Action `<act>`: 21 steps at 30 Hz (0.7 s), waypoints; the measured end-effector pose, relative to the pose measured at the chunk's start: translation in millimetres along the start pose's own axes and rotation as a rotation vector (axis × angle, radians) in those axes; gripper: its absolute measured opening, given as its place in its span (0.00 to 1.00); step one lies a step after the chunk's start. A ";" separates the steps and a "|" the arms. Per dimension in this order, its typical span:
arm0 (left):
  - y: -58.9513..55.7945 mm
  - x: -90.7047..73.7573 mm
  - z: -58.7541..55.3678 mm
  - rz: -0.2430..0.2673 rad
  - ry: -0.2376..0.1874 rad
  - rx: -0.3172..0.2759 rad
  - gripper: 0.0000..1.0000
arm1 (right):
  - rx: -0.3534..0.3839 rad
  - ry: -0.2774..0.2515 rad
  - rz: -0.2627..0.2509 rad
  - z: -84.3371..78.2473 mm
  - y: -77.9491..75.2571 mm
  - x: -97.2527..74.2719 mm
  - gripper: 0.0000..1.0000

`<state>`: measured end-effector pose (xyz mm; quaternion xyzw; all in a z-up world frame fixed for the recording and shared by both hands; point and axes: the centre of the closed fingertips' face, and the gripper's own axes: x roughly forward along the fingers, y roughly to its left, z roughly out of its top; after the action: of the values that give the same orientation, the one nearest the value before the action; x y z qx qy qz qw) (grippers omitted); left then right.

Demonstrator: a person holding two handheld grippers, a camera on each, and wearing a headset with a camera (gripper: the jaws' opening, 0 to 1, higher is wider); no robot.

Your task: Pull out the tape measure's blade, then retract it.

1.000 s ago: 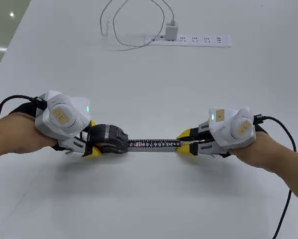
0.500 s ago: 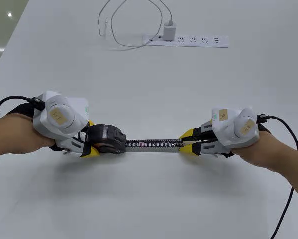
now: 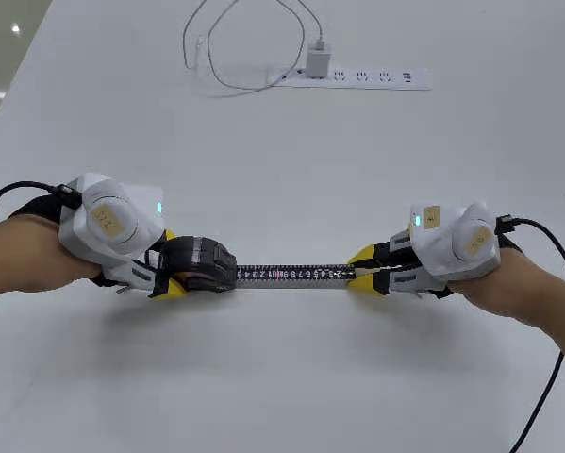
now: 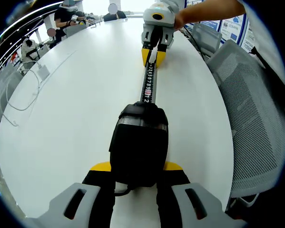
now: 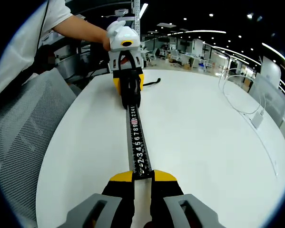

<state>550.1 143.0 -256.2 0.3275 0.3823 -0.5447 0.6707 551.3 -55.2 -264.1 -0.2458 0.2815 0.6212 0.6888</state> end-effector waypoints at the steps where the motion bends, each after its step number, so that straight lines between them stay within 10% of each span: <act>1: 0.1 0.1 0.0 0.000 0.000 0.001 0.28 | 0.000 0.002 -0.001 -0.7 0.1 -0.5 0.07; 21: -0.1 -0.2 0.1 0.002 0.004 0.001 0.28 | 0.016 0.033 -0.004 -12.2 1.3 -13.3 0.07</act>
<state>550.0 143.1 -255.9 0.3291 0.3829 -0.5436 0.6705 548.1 -73.0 -263.6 -0.2514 0.2972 0.6134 0.6871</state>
